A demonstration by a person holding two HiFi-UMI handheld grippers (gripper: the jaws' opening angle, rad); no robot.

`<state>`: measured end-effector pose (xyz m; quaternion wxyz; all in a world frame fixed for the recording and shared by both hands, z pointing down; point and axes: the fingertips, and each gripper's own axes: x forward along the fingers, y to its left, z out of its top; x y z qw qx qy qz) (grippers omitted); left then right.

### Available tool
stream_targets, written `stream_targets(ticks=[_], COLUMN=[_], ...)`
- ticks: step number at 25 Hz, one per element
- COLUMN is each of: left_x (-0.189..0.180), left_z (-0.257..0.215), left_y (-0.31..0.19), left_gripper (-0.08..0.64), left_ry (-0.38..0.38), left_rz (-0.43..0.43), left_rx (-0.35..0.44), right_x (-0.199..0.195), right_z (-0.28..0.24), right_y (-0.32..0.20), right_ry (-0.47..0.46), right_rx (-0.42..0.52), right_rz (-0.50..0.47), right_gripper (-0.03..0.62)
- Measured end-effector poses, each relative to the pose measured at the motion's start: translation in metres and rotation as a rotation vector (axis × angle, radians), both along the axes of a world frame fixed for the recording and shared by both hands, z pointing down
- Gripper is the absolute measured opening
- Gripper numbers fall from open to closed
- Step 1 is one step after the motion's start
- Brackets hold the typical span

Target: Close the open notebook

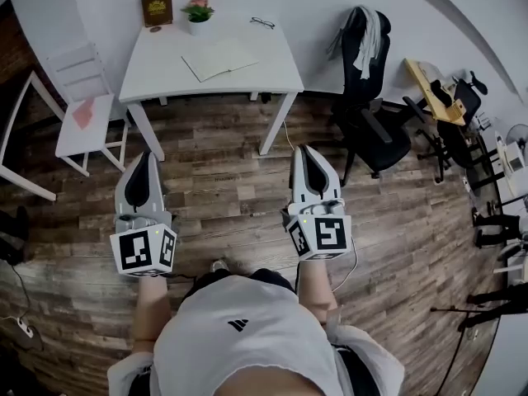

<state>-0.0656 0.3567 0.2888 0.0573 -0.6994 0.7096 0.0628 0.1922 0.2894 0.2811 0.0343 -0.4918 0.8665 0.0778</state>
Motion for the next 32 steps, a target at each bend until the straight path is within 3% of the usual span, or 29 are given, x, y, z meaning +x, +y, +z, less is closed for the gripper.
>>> stream_targets(ticks=[17,24,32], left_x=[-0.012,-0.021,-0.041], left_z=[0.01,0.012,0.005], left_y=[-0.016,-0.053,-0.132], left_gripper=[0.009,0.009,0.009], left_ry=[0.01,0.0,-0.012], left_rz=[0.024,-0.008,-0.045], left_rx=[-0.017,-0.019,-0.004], right_x=[-0.009,-0.017,-0.041], right_z=[0.009,0.012,0.008], right_y=[-0.012,-0.062,-0.15], right_ry=[-0.017,-0.037,-0.051], right_rx=[-0.017,-0.018,-0.007], right_rz=[0.009,-0.017,-0.07], right_gripper=[-0.006,-0.006,-0.006])
